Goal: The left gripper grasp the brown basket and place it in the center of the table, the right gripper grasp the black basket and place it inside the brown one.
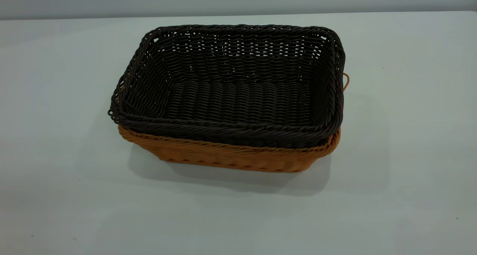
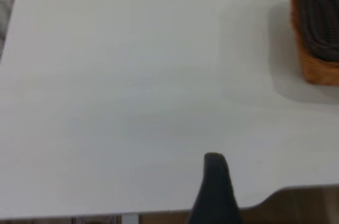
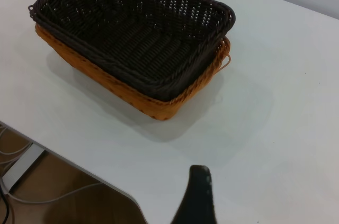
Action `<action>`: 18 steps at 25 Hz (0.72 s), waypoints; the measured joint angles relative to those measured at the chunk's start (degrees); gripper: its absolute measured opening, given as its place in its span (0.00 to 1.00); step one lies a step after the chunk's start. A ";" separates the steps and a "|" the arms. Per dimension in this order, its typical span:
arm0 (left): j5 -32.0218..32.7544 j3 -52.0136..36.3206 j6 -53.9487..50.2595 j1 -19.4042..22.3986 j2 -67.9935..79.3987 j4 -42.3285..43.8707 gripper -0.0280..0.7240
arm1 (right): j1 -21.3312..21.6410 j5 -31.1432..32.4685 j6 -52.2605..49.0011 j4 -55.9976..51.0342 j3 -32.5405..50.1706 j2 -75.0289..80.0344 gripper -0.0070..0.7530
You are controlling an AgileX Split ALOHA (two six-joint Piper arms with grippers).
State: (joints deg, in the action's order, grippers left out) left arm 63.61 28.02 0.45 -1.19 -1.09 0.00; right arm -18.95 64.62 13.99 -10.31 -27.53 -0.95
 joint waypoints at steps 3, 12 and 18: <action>0.00 0.00 -2.29 0.00 0.00 1.05 0.73 | 0.00 0.00 0.00 0.00 0.00 0.00 0.76; 0.00 0.00 -2.67 0.00 0.00 1.08 0.73 | 0.00 0.00 0.00 0.00 0.00 0.00 0.76; 0.00 0.00 -2.72 0.00 0.00 1.19 0.73 | 0.47 0.00 0.00 0.00 0.00 0.00 0.76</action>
State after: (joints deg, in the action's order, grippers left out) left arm 63.61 28.02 -2.27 -1.19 -1.09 1.19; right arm -18.48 64.62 13.99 -10.31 -27.53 -0.95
